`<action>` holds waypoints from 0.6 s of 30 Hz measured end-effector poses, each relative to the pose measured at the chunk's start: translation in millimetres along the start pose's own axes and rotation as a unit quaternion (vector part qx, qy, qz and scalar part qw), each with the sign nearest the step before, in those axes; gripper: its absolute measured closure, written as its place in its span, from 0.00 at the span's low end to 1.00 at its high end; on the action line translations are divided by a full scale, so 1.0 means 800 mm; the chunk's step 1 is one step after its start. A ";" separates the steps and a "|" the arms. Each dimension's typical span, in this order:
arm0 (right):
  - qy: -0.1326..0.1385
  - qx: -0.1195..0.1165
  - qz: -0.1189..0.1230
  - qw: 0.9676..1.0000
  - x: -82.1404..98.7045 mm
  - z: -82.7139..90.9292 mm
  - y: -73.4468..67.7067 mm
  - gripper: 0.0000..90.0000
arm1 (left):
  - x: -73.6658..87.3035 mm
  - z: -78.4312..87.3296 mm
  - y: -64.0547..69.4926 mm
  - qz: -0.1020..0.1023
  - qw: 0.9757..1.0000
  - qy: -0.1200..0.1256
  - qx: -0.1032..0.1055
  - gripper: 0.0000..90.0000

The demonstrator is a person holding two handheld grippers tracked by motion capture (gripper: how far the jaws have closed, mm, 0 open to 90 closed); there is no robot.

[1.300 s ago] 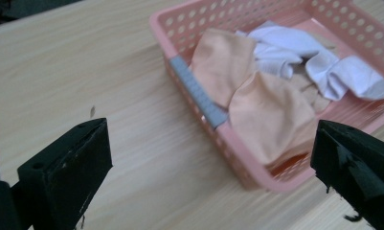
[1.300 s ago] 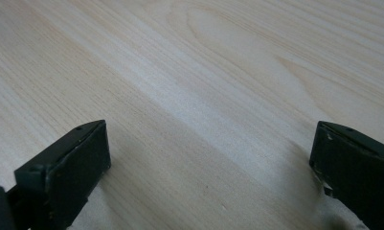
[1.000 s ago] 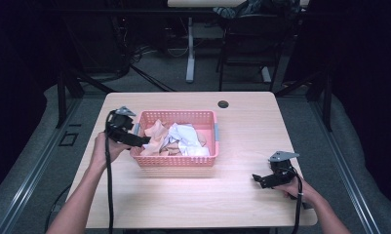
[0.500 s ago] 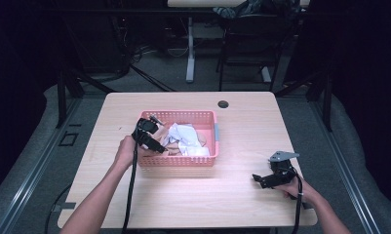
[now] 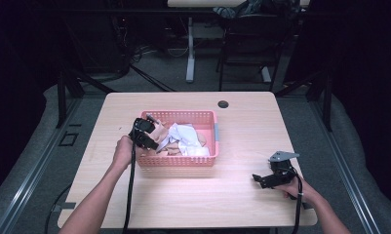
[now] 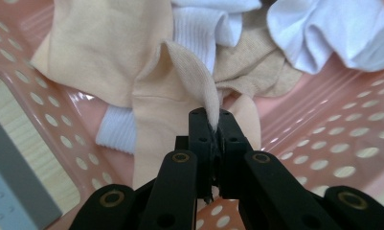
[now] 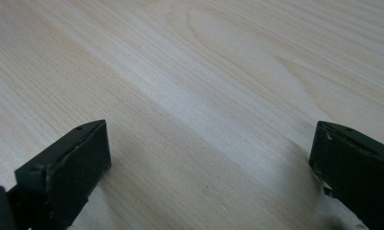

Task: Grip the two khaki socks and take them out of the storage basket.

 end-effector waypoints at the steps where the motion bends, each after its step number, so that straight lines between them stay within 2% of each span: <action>1: 0.000 0.000 0.000 1.000 0.000 0.000 0.000 0.00 | -0.001 0.003 0.000 0.000 1.000 0.007 0.000 0.97; 9: 0.001 -0.002 -0.001 1.000 0.000 0.000 0.000 0.00 | -0.016 0.044 -0.005 -0.011 0.999 0.049 -0.013 0.97; 18: 0.001 -0.004 0.000 1.000 -0.001 -0.001 -0.001 0.00 | -0.028 0.064 -0.009 -0.021 0.998 0.055 -0.019 0.97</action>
Point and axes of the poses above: each handheld gripper's, and its own axes: z roughly backward along the jaws, x roughly out of its underside, y roughly to its right, the point moved 8 cm from there along -z, roughly forward along the jaws, and after that the axes turned 13 degrees about -z, right-handed, at the moved point
